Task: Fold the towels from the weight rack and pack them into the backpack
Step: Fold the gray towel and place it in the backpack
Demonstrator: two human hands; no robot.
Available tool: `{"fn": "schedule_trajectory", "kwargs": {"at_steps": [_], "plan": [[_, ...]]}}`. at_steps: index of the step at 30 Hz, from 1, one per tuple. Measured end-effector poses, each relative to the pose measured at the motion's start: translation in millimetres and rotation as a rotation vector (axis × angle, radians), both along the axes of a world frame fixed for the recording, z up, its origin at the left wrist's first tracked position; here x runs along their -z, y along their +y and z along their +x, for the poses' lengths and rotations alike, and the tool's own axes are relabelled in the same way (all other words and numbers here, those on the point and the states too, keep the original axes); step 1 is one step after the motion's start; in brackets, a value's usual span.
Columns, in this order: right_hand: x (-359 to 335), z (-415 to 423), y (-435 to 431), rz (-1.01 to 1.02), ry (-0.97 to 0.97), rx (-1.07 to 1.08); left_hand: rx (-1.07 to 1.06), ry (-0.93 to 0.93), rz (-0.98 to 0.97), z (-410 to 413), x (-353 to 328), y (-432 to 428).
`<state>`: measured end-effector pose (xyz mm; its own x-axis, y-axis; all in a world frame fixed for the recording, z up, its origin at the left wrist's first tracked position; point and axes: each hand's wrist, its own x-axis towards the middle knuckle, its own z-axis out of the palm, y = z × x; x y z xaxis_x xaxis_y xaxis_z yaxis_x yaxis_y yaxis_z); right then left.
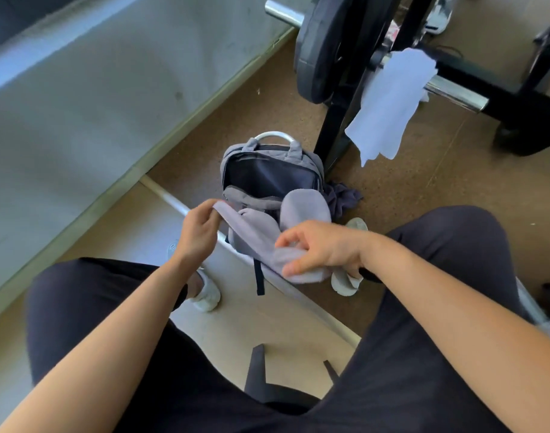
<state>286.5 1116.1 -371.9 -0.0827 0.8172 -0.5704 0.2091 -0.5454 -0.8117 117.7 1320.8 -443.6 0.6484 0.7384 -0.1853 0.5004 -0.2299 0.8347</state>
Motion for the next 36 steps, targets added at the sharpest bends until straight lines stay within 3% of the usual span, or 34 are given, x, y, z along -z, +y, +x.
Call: {"fn": "schedule_trajectory", "kwargs": {"at_steps": [3,6,12,16,21,24,27,29,31,36], "plan": [[13,-20,-7,-0.131,-0.08,-0.236,-0.122,-0.06,-0.03,-5,-1,-2],[29,-13,-10,-0.107,-0.173,-0.243,-0.182,-0.04,-0.006,-12,0,-2],[49,30,-20,-0.038,-0.472,0.311,-0.338,-0.015,0.093,-24,-2,7],[49,49,-22,-0.081,-0.55,0.481,-0.488,0.034,0.155,-34,-3,20],[43,64,-23,-0.197,-0.745,0.498,-0.728,0.138,0.089,-43,-2,35],[41,75,-21,-0.208,-0.713,0.627,-0.824,0.135,0.038,-46,1,39],[40,82,-19,-0.09,-0.592,0.916,-0.873,0.127,0.021,-48,3,41],[37,84,-17,-0.021,-0.523,1.131,-0.843,0.138,0.015,-45,4,42],[33,83,-14,0.017,-0.498,1.174,-0.678,0.075,-0.032,-39,9,42],[22,67,0,0.188,-0.667,0.824,-0.183,-0.002,-0.043,-16,9,16]]}}
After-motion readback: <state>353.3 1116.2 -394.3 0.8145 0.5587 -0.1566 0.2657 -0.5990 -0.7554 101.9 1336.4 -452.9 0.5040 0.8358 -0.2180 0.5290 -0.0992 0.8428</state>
